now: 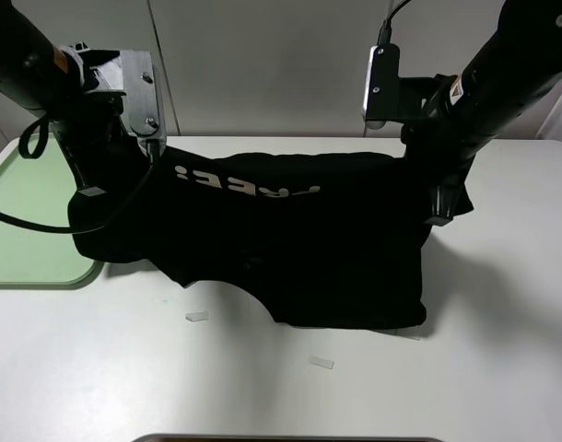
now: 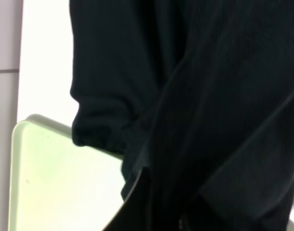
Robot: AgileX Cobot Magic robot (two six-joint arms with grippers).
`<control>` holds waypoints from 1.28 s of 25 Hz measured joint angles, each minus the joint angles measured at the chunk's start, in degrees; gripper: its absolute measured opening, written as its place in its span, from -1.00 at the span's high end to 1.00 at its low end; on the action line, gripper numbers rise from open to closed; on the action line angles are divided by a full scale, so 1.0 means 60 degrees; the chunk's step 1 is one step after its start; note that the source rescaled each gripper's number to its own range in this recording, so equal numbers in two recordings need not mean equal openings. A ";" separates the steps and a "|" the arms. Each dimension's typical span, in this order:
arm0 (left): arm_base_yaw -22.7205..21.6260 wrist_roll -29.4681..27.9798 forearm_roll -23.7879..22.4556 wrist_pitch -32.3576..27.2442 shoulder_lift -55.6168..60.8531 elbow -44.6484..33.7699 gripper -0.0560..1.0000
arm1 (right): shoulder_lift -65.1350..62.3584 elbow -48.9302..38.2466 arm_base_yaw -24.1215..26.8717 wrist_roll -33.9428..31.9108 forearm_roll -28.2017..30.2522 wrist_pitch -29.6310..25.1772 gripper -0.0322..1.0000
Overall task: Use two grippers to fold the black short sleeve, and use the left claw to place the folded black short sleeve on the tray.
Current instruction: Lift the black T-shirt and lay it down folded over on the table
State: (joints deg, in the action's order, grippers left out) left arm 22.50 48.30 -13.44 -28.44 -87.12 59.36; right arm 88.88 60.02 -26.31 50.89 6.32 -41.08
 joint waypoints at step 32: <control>0.0000 0.0000 -0.0033 -0.2249 0.0970 0.3732 0.89 | -0.0010 0.5259 0.0000 -0.0235 0.0502 -0.4581 0.94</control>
State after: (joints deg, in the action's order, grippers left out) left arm 22.50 48.30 -13.64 -41.93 -81.30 81.76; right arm 88.82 91.57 -26.31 49.48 9.33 -68.57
